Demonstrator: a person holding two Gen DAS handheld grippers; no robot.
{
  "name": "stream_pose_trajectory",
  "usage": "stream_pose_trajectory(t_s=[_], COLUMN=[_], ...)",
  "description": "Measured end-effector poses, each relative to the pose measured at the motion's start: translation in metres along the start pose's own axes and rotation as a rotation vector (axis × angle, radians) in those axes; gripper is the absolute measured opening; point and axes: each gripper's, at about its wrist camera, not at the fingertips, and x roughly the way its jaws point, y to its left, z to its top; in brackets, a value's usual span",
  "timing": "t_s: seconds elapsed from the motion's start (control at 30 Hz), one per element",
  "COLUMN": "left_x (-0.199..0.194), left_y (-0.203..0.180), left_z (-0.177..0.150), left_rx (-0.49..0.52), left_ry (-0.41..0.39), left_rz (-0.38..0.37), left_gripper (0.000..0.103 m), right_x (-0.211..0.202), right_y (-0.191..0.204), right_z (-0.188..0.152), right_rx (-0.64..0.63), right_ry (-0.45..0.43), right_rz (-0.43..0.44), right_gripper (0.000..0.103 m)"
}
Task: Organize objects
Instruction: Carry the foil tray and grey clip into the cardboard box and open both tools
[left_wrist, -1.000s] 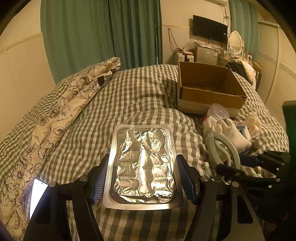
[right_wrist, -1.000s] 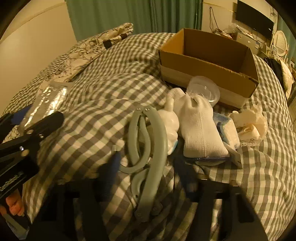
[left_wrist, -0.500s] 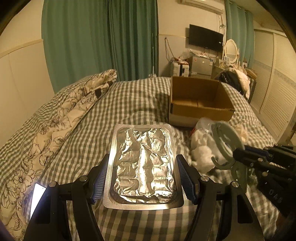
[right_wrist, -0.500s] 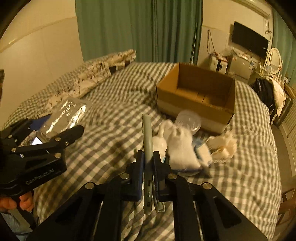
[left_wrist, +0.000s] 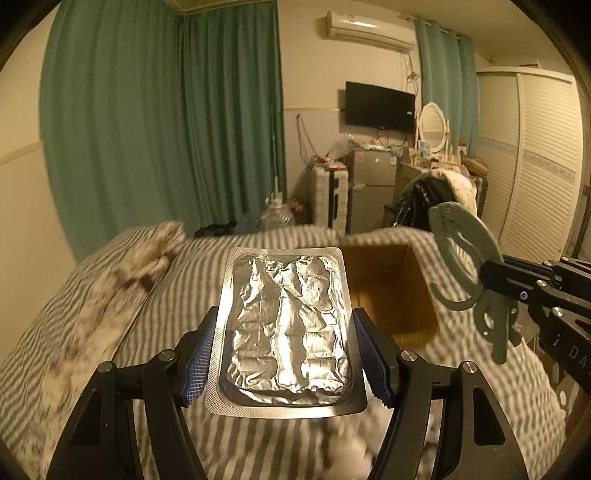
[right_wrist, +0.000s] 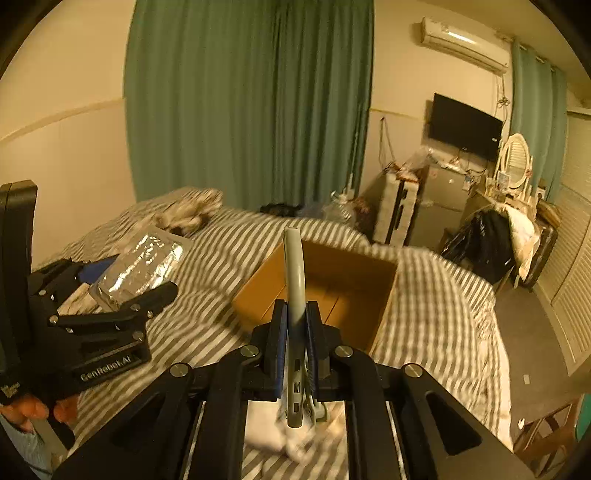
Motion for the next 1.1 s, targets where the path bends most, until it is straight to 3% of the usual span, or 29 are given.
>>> stream_pose_trajectory(t_s=[0.17,0.3,0.53,0.63,0.73,0.77,0.83,0.9,1.1], left_x=[0.055,0.103,0.171,0.188,0.192,0.189,0.179,0.164,0.104], left_y=[-0.020,-0.030,-0.047,-0.047,-0.046,-0.045,-0.041,-0.038,-0.030], left_z=[0.042,0.060,0.040,0.026,0.020,0.020,0.022,0.025,0.035], left_rx=[0.020,0.017,0.056,0.070,0.077,0.075,0.062,0.041,0.017], left_ry=[0.001,0.017,0.079,0.112,0.129,0.129,0.115,0.092,0.072], left_rz=[-0.038,-0.025,0.000,-0.034,-0.047,-0.050,-0.050,-0.047,-0.014], left_gripper=[0.070,0.070,0.070,0.071,0.076,0.081,0.099,0.100,0.103], right_x=[0.040,0.083,0.166,0.190,0.198,0.199,0.192,0.177,0.107], right_y=[-0.025,-0.048,-0.073,-0.075,-0.078,-0.082,-0.088,-0.097,-0.104], right_z=[0.039,0.060,0.060,0.047,0.036,0.034,0.035,0.038,0.055], right_rx=[0.016,0.057,0.099,0.107,0.136,0.144,0.159,0.167,0.149], right_ry=[-0.018,-0.011,0.059,0.086,0.090,0.093,0.084,0.057,-0.021], right_rz=[-0.019,-0.025,-0.012,-0.001,0.013,0.014,-0.007,-0.029,-0.067], right_gripper=[0.009,0.009,0.009,0.009,0.009,0.010,0.019,0.049,0.057])
